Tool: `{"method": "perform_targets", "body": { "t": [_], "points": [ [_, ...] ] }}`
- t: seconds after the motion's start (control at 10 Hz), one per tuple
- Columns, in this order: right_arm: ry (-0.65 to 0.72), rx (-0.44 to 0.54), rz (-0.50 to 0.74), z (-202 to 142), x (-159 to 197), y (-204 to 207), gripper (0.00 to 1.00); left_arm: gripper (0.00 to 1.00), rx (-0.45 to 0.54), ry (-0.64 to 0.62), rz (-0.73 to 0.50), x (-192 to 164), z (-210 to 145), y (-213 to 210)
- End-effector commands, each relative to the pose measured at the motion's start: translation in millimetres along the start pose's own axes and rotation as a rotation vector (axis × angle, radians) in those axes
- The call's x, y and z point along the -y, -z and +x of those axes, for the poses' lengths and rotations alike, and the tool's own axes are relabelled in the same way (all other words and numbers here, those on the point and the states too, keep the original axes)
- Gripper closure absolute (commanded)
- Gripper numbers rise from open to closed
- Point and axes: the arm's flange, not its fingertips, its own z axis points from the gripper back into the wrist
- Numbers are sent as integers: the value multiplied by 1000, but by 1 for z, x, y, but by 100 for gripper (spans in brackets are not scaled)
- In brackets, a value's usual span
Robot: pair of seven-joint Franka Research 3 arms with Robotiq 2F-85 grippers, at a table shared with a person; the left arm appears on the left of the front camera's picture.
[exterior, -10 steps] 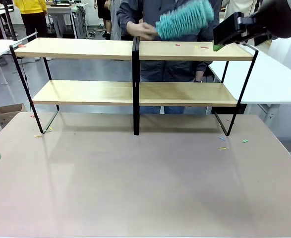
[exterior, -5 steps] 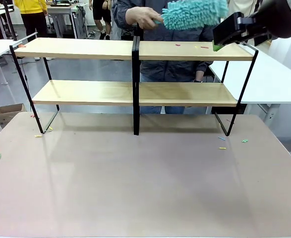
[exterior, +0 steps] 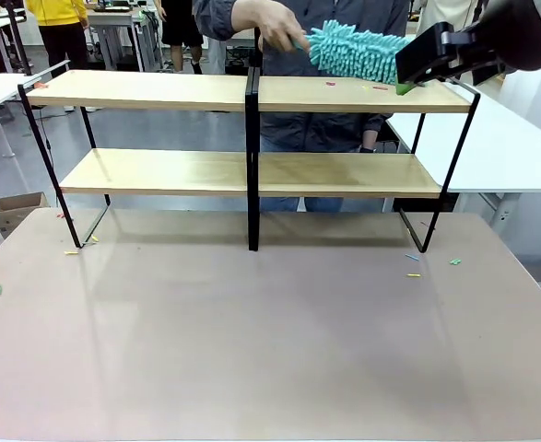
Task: Clean the shelves.
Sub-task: Clean another randomly selected level of the Shelf with the Duster.
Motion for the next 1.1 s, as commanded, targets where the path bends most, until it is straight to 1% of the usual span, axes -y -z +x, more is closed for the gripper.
{"method": "perform_targets", "body": {
  "t": [0.0, 0.1, 0.2, 0.4, 0.5, 0.6, 0.7, 0.8, 0.9, 1.0],
  "points": [
    [0, 2, 2, 0, -1, 0, 0, 88, -73, 45, -11, 3, 10, 18],
    [0, 2, 2, 0, -1, 0, 0, 88, -141, 22, 16, 2, 21, 50],
    [0, 2, 2, 0, -1, 0, 0, 88, -186, -21, 55, -1, 26, 85],
    [0, 2, 2, 0, -1, 0, 0, 88, -293, -44, 174, -1, 29, 145],
    [0, 2, 2, 0, -1, 0, 0, 88, -271, -54, 244, -1, 31, 165],
    [0, 2, 2, 0, -1, 0, 0, 88, -385, -93, 131, 0, 38, 164],
    [0, 2, 2, 0, -1, 0, 0, 88, -284, -31, 178, -6, 42, 158],
    [0, 2, 2, 0, -1, 0, 0, 88, -284, -31, 178, -6, 42, 158],
    [0, 2, 2, 0, -1, 0, 0, 88, -333, -54, 180, -6, 42, 180],
    [0, 2, 2, 0, -1, 0, 0, 88, -309, -42, 250, -13, 40, 167]
  ]
}}
